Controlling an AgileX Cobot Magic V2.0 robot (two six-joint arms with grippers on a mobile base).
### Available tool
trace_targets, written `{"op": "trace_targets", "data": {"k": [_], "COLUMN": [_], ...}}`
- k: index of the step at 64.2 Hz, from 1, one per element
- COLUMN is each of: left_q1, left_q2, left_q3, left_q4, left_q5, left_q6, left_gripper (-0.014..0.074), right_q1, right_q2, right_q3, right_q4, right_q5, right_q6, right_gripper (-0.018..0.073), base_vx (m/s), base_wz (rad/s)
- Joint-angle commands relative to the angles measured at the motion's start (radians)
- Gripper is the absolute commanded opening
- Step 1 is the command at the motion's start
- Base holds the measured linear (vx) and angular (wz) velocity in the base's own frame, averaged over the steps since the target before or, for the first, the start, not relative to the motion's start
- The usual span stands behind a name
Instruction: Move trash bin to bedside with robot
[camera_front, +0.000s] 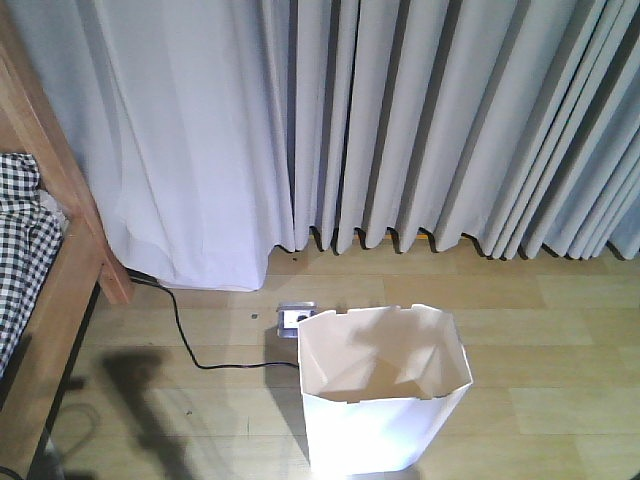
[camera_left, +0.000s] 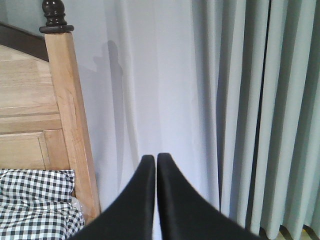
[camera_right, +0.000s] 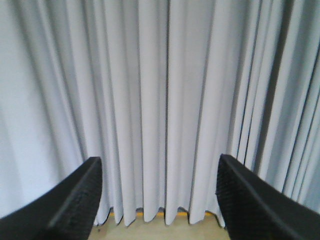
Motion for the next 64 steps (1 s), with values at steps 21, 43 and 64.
{"op": "trace_targets", "data": {"k": [21,43,64], "left_q1": [-0.006,-0.006,-0.006], "left_q2": [-0.015,-0.015,-0.015], "left_q3": [0.012,0.012,0.012], "left_q4": [-0.009,-0.009,-0.009], "left_q5": [-0.075,-0.075,-0.075], "left_q6": [-0.014,-0.014,-0.014], "left_gripper": [-0.0006,-0.0006,-0.0006], "right_q1": [-0.006,-0.006,-0.006], "right_q2": [-0.156,-0.156,-0.156], "right_q3": [0.016,0.016,0.016], "right_q4": [-0.004,-0.001,-0.001], "right_q5": [-0.068,-0.059,-0.059], "right_q6": [-0.04,-0.039,-0.039], "right_gripper": [0.0135,-0.0008,-0.0008], "base_vx": [0.0,0.0,0.0], "base_wz": [0.0,0.0,0.0]}}
